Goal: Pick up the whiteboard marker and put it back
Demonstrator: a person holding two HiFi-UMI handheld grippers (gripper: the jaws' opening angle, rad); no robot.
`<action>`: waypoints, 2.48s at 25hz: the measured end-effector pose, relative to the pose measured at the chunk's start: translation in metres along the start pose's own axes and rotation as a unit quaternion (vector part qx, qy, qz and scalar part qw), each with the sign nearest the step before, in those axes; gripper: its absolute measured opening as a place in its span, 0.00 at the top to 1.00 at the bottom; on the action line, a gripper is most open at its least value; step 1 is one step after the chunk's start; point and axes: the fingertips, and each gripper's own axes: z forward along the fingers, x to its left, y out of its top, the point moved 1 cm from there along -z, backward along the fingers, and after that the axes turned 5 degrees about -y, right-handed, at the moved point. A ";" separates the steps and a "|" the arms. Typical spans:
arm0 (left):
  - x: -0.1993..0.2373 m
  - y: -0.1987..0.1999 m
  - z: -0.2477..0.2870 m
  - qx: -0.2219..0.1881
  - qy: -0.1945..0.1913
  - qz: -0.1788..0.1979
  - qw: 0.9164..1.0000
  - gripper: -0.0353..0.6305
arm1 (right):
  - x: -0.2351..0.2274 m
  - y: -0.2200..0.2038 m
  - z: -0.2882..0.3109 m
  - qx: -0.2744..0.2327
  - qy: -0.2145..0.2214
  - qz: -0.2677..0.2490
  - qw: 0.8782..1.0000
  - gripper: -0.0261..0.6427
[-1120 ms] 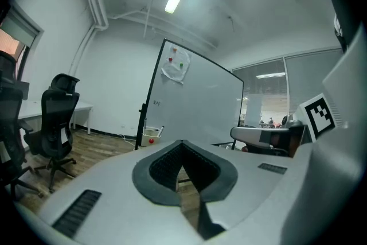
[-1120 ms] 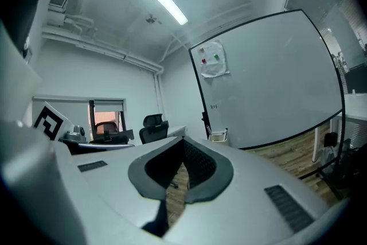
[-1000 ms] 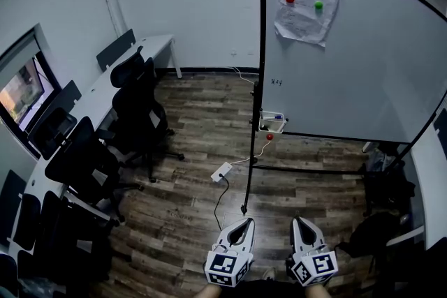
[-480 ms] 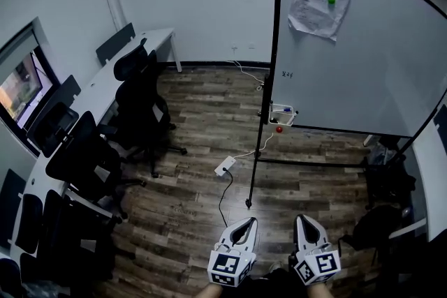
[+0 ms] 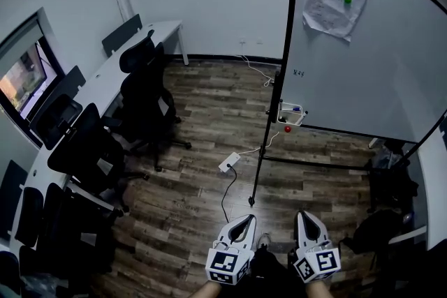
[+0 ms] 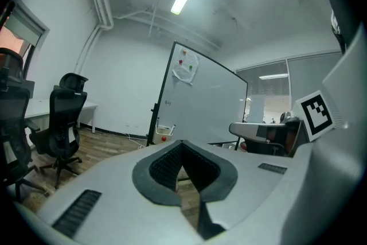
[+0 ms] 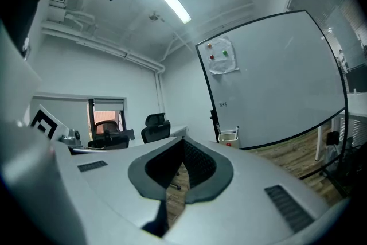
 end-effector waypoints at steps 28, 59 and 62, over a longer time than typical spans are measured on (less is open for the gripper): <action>0.069 0.060 0.162 -0.013 0.055 0.006 0.998 0.94 | -0.082 0.036 0.173 0.008 0.057 0.001 0.998 0.94; 0.142 0.074 0.273 0.014 0.010 -0.001 1.000 0.94 | -0.118 0.017 0.301 0.046 0.014 -0.005 0.999 0.94; 0.151 0.073 0.285 0.020 0.003 0.000 1.000 0.94 | -0.122 0.014 0.315 0.053 0.007 -0.004 0.999 0.94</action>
